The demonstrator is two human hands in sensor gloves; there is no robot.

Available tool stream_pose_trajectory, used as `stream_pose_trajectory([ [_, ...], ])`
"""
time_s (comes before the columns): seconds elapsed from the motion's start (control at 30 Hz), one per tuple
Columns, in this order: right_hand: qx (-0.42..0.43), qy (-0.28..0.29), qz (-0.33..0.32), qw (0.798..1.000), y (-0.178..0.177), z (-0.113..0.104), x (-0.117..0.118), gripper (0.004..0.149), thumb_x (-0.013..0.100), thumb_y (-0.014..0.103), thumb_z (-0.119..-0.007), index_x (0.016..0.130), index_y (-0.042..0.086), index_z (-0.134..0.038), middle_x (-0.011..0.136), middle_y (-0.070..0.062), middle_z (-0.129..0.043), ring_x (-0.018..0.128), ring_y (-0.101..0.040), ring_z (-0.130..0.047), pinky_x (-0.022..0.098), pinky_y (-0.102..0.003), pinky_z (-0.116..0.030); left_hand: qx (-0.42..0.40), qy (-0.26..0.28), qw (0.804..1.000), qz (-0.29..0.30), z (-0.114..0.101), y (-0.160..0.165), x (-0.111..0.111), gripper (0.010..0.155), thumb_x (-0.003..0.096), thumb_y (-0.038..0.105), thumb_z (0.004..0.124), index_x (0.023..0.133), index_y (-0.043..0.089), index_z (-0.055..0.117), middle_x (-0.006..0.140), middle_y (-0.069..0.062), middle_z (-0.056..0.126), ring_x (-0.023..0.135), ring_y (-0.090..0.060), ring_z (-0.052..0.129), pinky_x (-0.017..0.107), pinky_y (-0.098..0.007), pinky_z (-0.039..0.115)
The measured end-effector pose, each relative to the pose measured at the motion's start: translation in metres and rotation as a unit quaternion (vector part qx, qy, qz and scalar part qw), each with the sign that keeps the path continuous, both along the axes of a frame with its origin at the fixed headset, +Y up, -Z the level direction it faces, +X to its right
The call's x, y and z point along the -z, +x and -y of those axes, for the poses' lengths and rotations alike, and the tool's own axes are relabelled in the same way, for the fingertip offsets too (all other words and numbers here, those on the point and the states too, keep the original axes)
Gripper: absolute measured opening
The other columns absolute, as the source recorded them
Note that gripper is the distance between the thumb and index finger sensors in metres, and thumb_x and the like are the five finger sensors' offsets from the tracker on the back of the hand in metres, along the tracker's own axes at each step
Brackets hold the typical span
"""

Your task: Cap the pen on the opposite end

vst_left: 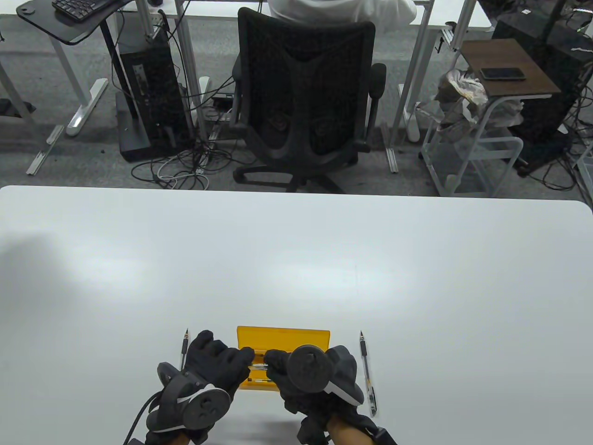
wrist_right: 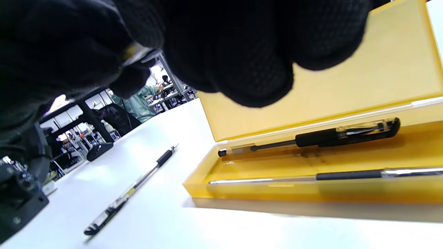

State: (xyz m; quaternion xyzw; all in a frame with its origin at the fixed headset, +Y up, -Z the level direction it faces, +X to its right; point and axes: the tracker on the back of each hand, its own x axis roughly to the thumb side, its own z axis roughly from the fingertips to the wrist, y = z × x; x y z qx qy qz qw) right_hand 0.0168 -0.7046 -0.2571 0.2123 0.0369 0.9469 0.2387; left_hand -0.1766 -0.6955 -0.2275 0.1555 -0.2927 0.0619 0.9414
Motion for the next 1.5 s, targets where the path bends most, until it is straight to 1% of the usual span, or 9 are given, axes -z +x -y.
stream_pose_trajectory([
  [0.57, -0.049, -0.039, -0.011, 0.998, -0.006, 0.01, 0.001, 0.047, 0.043, 0.038, -0.073, 0.078, 0.011, -0.09, 0.046, -0.002, -0.104, 0.033, -0.019, -0.104, 0.033, -0.042, -0.087, 0.027, 0.0, 1.0, 0.0, 0.003, 0.005, 0.0, 0.045, 0.0491, 0.028, 0.086, 0.093, 0.019, 0.084, 0.091, -0.01, 0.093, 0.085, -0.039, 0.077, 0.07, -0.074, 0.043],
  [0.63, -0.058, -0.061, -0.004, 0.996, -0.005, 0.014, 0.004, 0.047, 0.043, 0.037, -0.073, 0.078, 0.01, -0.09, 0.045, -0.002, -0.104, 0.031, -0.018, -0.105, 0.032, -0.041, -0.087, -0.007, -0.016, 1.0, -0.011, 0.004, 0.002, 0.002, 0.048, 0.0506, 0.029, 0.084, 0.097, 0.018, 0.08, 0.096, -0.012, 0.089, 0.088, -0.04, 0.074, 0.07, -0.073, 0.043],
  [0.77, -0.079, -0.052, 0.087, 0.992, 0.01, 0.016, 0.011, 0.048, 0.045, 0.037, -0.072, 0.079, 0.007, -0.087, 0.044, -0.001, -0.104, 0.03, -0.017, -0.105, 0.03, -0.039, -0.088, -0.147, -0.047, 0.987, -0.052, 0.003, -0.019, 0.007, 0.061, 0.0523, 0.035, 0.084, 0.107, 0.015, 0.064, 0.106, -0.019, 0.073, 0.092, -0.043, 0.064, 0.069, -0.072, 0.043],
  [0.83, -0.012, -0.054, 0.091, 0.994, 0.016, 0.014, 0.012, 0.048, 0.045, 0.036, -0.071, 0.081, 0.008, -0.085, 0.046, -0.001, -0.103, 0.031, -0.017, -0.105, 0.031, -0.04, -0.087, -0.229, -0.083, 0.965, -0.094, 0.004, -0.031, 0.011, 0.06, 0.0528, 0.037, 0.083, 0.104, 0.012, 0.067, 0.098, -0.018, 0.081, 0.085, -0.042, 0.072, 0.067, -0.07, 0.048],
  [0.9, 0.082, -0.059, 0.068, 0.993, 0.019, 0.011, 0.012, 0.048, 0.045, 0.034, -0.07, 0.083, 0.01, -0.084, 0.05, -0.002, -0.102, 0.035, -0.019, -0.105, 0.033, -0.041, -0.087, -0.336, -0.171, 0.917, -0.132, 0.013, -0.043, 0.016, 0.057, 0.0525, 0.038, 0.084, 0.102, 0.011, 0.072, 0.093, -0.018, 0.086, 0.08, -0.041, 0.077, 0.067, -0.069, 0.052],
  [1.03, 0.148, -0.099, 0.022, 0.984, 0.011, 0.01, 0.01, 0.047, 0.043, 0.033, -0.07, 0.083, 0.014, -0.086, 0.053, -0.003, -0.102, 0.038, -0.02, -0.104, 0.035, -0.043, -0.086, -0.5, -0.329, 0.798, -0.073, 0.037, -0.051, 0.024, 0.056, 0.053, 0.036, 0.085, 0.102, 0.011, 0.073, 0.095, -0.018, 0.085, 0.083, -0.041, 0.075, 0.069, -0.068, 0.05],
  [1.1, 0.114, -0.095, 0.006, 0.989, 0.006, 0.011, 0.008, 0.047, 0.043, 0.034, -0.07, 0.083, 0.014, -0.087, 0.053, -0.003, -0.102, 0.039, -0.02, -0.105, 0.035, -0.042, -0.087, -0.51, -0.348, 0.786, -0.037, 0.04, -0.051, 0.027, 0.057, 0.0541, 0.036, 0.084, 0.104, 0.014, 0.07, 0.099, -0.016, 0.082, 0.087, -0.039, 0.073, 0.071, -0.068, 0.049],
  [1.27, 0.087, -0.102, -0.007, 0.991, -0.002, 0.014, 0.005, 0.047, 0.043, 0.034, -0.07, 0.081, 0.015, -0.088, 0.052, -0.003, -0.103, 0.037, -0.019, -0.105, 0.034, -0.042, -0.087, -0.505, -0.345, 0.791, -0.012, 0.037, -0.044, 0.025, 0.05, 0.0546, 0.03, 0.082, 0.103, 0.019, 0.072, 0.1, -0.011, 0.082, 0.089, -0.036, 0.072, 0.073, -0.066, 0.048],
  [1.5, 0.096, -0.098, 0.041, 0.99, 0.003, 0.016, 0.007, 0.052, 0.044, 0.036, -0.074, 0.086, 0.008, -0.084, 0.053, -0.005, -0.103, 0.038, -0.022, -0.105, 0.035, -0.044, -0.086, -0.46, -0.248, 0.852, -0.034, 0.017, -0.042, 0.021, 0.049, 0.0542, 0.03, 0.076, 0.102, 0.019, 0.07, 0.099, -0.01, 0.082, 0.088, -0.035, 0.073, 0.073, -0.065, 0.05],
])
